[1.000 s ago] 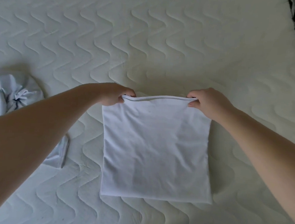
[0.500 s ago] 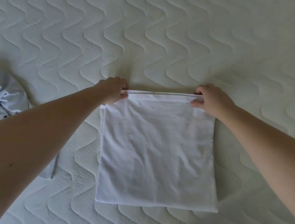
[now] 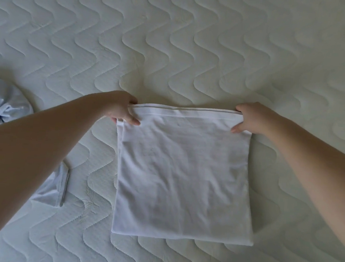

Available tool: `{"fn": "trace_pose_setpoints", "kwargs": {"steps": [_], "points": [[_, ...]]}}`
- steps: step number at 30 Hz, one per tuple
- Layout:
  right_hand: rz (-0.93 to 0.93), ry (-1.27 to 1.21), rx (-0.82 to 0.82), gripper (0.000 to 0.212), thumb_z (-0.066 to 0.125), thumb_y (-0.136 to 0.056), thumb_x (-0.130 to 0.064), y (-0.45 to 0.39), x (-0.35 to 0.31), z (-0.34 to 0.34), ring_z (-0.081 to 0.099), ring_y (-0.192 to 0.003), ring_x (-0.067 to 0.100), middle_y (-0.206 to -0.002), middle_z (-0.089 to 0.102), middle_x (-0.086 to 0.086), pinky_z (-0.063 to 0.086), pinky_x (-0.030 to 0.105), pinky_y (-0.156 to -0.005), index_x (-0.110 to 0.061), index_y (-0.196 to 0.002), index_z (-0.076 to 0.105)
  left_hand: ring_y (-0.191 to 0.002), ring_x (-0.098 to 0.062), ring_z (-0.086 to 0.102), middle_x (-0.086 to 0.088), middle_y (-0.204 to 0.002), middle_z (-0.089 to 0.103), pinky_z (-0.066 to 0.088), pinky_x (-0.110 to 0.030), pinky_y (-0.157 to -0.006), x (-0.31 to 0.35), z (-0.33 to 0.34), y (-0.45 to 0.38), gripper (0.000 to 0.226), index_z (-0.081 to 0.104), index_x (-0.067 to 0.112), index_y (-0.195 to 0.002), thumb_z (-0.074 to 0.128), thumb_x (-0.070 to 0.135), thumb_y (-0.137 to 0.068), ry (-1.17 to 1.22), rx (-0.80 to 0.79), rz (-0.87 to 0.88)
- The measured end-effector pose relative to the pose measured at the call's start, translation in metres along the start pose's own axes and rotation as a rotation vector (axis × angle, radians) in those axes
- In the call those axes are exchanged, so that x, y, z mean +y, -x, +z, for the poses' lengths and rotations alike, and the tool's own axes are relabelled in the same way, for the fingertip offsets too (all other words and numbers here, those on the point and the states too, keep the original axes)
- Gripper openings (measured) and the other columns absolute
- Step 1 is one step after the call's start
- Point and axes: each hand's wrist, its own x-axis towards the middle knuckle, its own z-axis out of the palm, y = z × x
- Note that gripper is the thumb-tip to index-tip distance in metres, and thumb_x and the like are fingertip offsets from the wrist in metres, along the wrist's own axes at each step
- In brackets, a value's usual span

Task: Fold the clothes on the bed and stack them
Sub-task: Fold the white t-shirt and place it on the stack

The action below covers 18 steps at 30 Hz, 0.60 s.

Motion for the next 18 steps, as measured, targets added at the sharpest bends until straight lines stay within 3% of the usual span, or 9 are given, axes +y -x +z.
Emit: {"fn": "trace_pose_setpoints", "kwargs": {"steps": [2,5,8,13,18], "points": [[-0.011,-0.068,0.029,0.044,0.085,-0.071,-0.031,0.006,0.001,0.000,0.057,-0.089,0.027,-0.104,0.064,0.010,0.038,0.032,-0.068,-0.012,-0.101,0.058,-0.087,-0.017,0.065,-0.001,-0.113,0.061,0.057,-0.028,-0.060,-0.007,0.008,0.005,0.059,0.057,0.027,-0.123,0.087,0.031,-0.071,0.185,0.021,-0.001],[-0.037,-0.199,0.092,0.044,0.082,-0.075,-0.027,0.018,0.003,-0.001,0.059,-0.095,0.027,-0.103,0.063,0.009,0.034,0.029,-0.069,-0.011,-0.110,0.062,-0.081,-0.012,0.066,0.001,-0.098,0.069,0.052,-0.021,-0.053,-0.013,0.017,0.011,0.034,0.062,0.030,-0.100,0.083,0.019,-0.076,0.279,0.119,0.066],[-0.082,-0.264,0.152,0.053,0.082,-0.076,-0.028,0.034,0.001,-0.015,0.058,-0.106,0.027,-0.115,0.064,0.010,0.029,0.024,-0.072,-0.012,-0.122,0.062,-0.086,-0.008,0.066,0.012,-0.089,0.070,0.048,-0.021,-0.066,-0.010,0.007,0.029,0.027,0.067,0.032,-0.097,0.081,0.019,-0.078,0.215,0.157,0.138],[-0.187,-0.192,0.366,0.037,0.082,-0.075,-0.027,0.073,-0.012,-0.083,0.056,-0.082,0.028,-0.081,0.055,0.006,0.020,0.030,-0.061,-0.009,-0.102,0.066,-0.083,-0.013,0.062,0.012,-0.082,0.066,0.041,-0.025,-0.065,0.012,-0.056,0.080,0.021,0.069,0.030,-0.098,0.078,0.029,-0.079,0.035,0.330,0.221],[-0.224,-0.206,0.574,0.026,0.080,-0.076,-0.029,0.130,-0.023,-0.175,0.052,-0.072,0.025,-0.074,0.055,0.004,0.027,0.032,-0.059,-0.017,-0.089,0.061,-0.072,0.006,0.053,0.021,-0.074,0.062,0.037,-0.020,-0.058,0.040,-0.137,0.159,0.018,0.064,0.041,-0.088,0.078,0.033,-0.079,0.063,0.581,0.291]]}}
